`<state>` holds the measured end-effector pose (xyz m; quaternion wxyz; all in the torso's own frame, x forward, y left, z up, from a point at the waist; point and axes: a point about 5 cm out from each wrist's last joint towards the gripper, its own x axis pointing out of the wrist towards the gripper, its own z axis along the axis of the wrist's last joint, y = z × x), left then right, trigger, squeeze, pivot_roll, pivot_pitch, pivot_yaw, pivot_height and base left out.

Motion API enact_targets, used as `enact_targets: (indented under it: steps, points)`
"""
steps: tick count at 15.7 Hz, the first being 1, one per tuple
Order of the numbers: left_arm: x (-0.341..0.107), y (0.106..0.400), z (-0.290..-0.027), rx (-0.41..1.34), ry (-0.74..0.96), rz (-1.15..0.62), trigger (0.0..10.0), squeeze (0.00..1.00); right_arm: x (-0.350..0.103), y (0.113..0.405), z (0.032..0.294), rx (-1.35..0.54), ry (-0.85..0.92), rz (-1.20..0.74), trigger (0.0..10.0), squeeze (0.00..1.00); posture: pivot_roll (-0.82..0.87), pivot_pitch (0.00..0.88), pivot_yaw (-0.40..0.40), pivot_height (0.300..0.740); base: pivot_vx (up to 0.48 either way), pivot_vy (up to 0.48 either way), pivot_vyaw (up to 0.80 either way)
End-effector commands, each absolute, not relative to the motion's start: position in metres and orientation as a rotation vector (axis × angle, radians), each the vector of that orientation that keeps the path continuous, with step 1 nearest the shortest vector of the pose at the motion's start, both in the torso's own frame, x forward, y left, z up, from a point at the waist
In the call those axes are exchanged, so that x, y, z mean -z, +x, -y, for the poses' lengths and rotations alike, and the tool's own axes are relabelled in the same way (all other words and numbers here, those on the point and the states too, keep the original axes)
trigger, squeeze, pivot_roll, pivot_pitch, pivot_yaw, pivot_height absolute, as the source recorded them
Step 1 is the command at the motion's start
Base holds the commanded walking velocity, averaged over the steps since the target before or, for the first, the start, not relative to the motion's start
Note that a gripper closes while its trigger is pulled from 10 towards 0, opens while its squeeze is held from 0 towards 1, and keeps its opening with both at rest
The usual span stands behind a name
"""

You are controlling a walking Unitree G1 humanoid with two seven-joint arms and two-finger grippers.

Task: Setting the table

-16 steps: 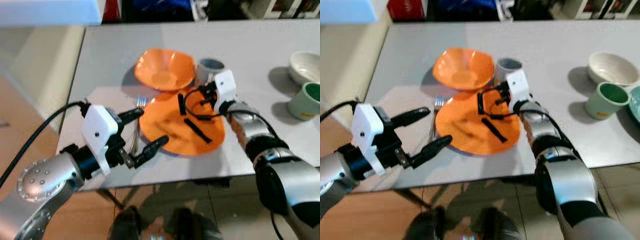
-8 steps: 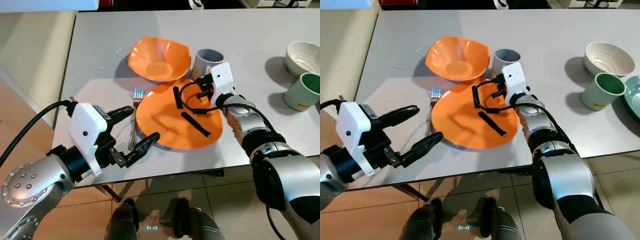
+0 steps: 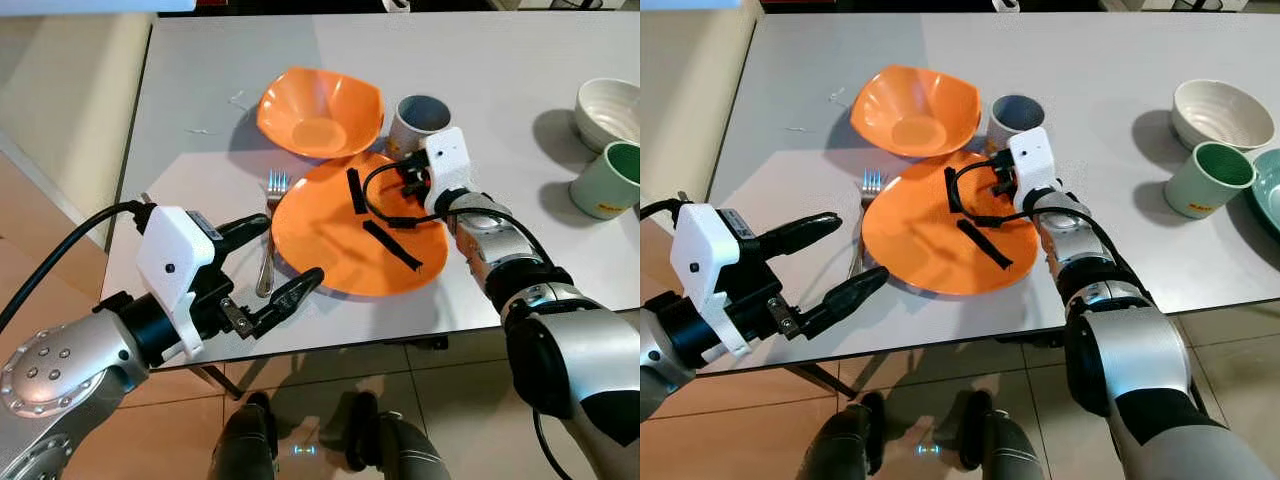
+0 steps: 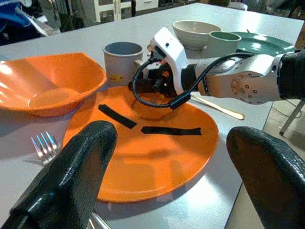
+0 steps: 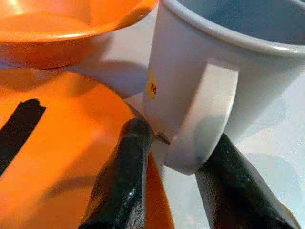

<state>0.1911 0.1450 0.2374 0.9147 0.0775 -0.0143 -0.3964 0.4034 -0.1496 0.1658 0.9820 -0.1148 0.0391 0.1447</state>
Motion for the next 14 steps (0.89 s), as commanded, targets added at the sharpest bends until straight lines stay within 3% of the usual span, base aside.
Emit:
enact_targets:
  steps: [1,14]
  points:
    - [-0.24,0.188,-0.144,0.824,0.177,0.033,10.0,0.0,-0.17,0.405,0.155,-0.27,-0.218,-0.082,10.0,1.0,0.3,0.252,-0.033,0.74,0.0,0.0,0.0]
    - [-0.231,0.217,-0.131,0.887,0.16,0.071,10.0,0.0,-0.163,0.402,0.159,-0.311,-0.099,-0.116,10.0,1.0,0.17,0.087,-0.017,0.74,0.0,0.0,0.0]
